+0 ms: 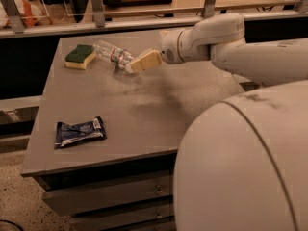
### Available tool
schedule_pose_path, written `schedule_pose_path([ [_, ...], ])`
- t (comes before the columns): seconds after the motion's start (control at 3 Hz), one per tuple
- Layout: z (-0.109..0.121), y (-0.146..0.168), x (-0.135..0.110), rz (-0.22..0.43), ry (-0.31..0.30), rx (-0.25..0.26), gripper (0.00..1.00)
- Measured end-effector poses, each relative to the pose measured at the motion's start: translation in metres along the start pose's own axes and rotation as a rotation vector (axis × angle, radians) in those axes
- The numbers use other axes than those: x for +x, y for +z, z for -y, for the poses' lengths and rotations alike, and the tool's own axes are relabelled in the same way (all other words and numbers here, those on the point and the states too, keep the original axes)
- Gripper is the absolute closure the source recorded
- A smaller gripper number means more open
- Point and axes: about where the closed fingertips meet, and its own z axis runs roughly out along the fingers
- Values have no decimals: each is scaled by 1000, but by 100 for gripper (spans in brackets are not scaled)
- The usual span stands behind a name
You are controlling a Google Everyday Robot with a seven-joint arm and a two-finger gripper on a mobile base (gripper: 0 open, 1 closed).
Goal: Move water bottle near sponge
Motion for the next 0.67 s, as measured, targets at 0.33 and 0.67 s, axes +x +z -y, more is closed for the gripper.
schedule_pose_path([
  [0.33, 11, -29, 11, -25, 9, 96, 0],
  [0.67, 24, -56, 24, -36, 46, 217, 0],
])
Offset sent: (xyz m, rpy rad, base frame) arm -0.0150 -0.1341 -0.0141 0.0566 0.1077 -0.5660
